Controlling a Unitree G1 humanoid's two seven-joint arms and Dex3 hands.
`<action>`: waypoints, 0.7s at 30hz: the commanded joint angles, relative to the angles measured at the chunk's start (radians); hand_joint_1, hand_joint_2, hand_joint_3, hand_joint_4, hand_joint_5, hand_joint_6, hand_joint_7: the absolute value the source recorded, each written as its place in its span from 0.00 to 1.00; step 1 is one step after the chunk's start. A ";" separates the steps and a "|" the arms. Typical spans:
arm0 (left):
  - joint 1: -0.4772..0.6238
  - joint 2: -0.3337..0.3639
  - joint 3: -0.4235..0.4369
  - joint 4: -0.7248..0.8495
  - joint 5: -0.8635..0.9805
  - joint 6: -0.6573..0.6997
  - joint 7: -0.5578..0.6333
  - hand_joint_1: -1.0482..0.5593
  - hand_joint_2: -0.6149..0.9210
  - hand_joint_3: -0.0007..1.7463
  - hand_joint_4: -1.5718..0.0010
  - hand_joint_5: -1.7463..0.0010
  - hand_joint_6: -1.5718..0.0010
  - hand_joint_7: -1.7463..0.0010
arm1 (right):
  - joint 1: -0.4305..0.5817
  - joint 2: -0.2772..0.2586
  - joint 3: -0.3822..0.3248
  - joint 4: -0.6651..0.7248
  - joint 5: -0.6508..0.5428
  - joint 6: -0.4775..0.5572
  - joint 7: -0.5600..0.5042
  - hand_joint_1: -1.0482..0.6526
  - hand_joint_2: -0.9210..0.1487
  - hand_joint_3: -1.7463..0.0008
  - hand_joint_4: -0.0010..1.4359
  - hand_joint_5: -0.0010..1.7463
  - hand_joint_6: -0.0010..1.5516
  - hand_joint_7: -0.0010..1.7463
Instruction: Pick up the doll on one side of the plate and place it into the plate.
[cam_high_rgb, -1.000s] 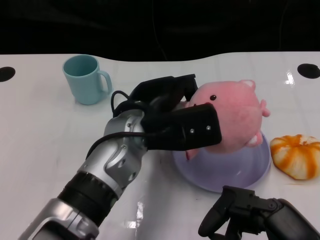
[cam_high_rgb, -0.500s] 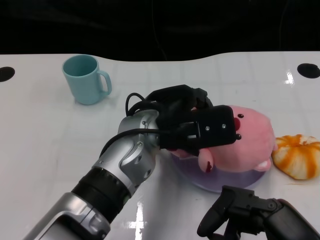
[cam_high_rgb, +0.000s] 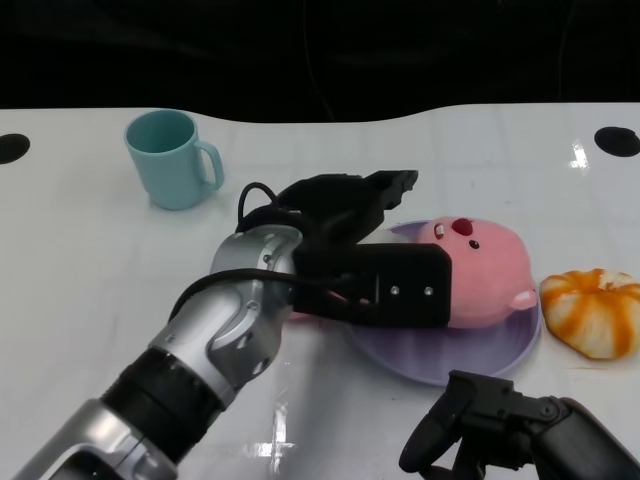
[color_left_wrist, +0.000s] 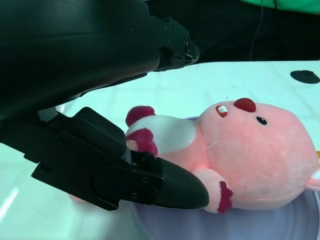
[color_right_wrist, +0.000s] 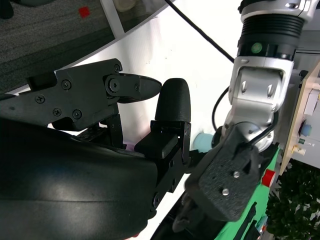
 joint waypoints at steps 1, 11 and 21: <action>0.050 0.053 0.027 -0.101 -0.008 -0.005 -0.040 0.02 1.00 0.22 1.00 1.00 1.00 1.00 | 0.005 -0.008 -0.017 0.005 0.014 -0.021 0.004 0.47 0.00 0.80 0.47 0.90 0.39 0.73; 0.272 0.141 0.184 -0.397 -0.122 -0.073 -0.025 0.16 1.00 0.15 0.89 0.93 0.91 0.96 | 0.002 -0.015 -0.021 0.006 0.002 -0.026 0.005 0.47 0.00 0.81 0.47 0.90 0.39 0.74; 0.510 0.107 0.341 -0.582 -0.292 -0.181 0.060 0.36 1.00 0.10 0.90 0.47 0.76 0.92 | 0.005 -0.006 -0.033 0.012 0.001 -0.034 -0.004 0.47 0.00 0.81 0.46 0.90 0.39 0.73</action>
